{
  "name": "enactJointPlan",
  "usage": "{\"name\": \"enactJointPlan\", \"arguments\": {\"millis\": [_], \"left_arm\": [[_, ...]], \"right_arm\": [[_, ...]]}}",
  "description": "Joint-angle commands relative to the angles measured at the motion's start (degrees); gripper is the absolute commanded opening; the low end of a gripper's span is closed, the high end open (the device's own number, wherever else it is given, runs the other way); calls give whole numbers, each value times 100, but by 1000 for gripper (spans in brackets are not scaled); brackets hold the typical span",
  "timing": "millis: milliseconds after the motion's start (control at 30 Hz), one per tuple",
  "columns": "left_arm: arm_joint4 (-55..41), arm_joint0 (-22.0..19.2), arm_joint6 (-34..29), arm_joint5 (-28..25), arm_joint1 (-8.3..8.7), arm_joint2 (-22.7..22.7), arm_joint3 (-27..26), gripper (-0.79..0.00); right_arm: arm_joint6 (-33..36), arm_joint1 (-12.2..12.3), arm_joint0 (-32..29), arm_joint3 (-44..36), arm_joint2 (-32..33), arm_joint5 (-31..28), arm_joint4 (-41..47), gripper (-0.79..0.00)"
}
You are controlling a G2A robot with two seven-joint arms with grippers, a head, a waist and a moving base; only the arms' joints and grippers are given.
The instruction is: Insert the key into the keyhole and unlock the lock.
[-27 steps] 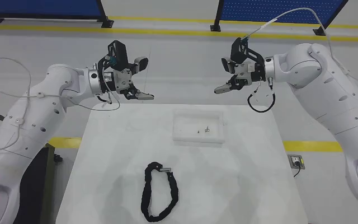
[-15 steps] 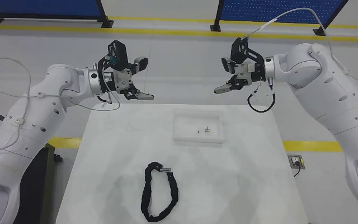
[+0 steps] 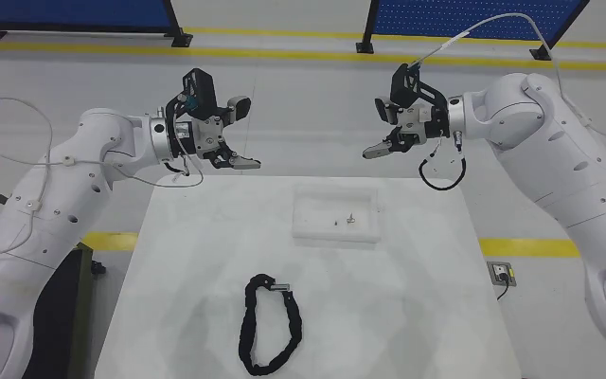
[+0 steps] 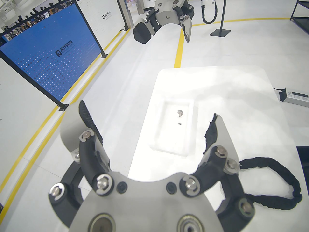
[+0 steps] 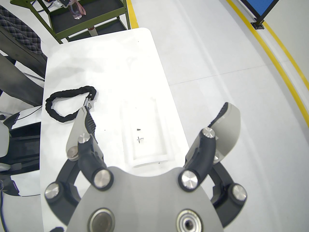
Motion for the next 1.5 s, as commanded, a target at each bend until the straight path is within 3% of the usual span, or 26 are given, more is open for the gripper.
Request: {"name": "enactJointPlan", "arguments": {"millis": [0, 833, 1167, 1300, 1467], "left_arm": [[0, 0, 0, 0, 0, 0, 0, -1], [1, 0, 4, 0, 0, 1, 0, 0], [258, 543, -172, 172, 222, -478, -212, 0], [320, 710, -163, 93, 300, -689, -309, 0], [321, 890, -162, 59, 344, -886, -428, 0]], "right_arm": [[0, 0, 0, 0, 0, 0, 0, 0], [-16, 2, -21, 20, 2, 51, -15, 0], [-503, 47, -451, 18, 159, 269, -714, 0], [-270, 26, -639, -20, 78, 493, -721, 0], [373, -49, -862, -125, -73, 1212, -181, 0]]}}
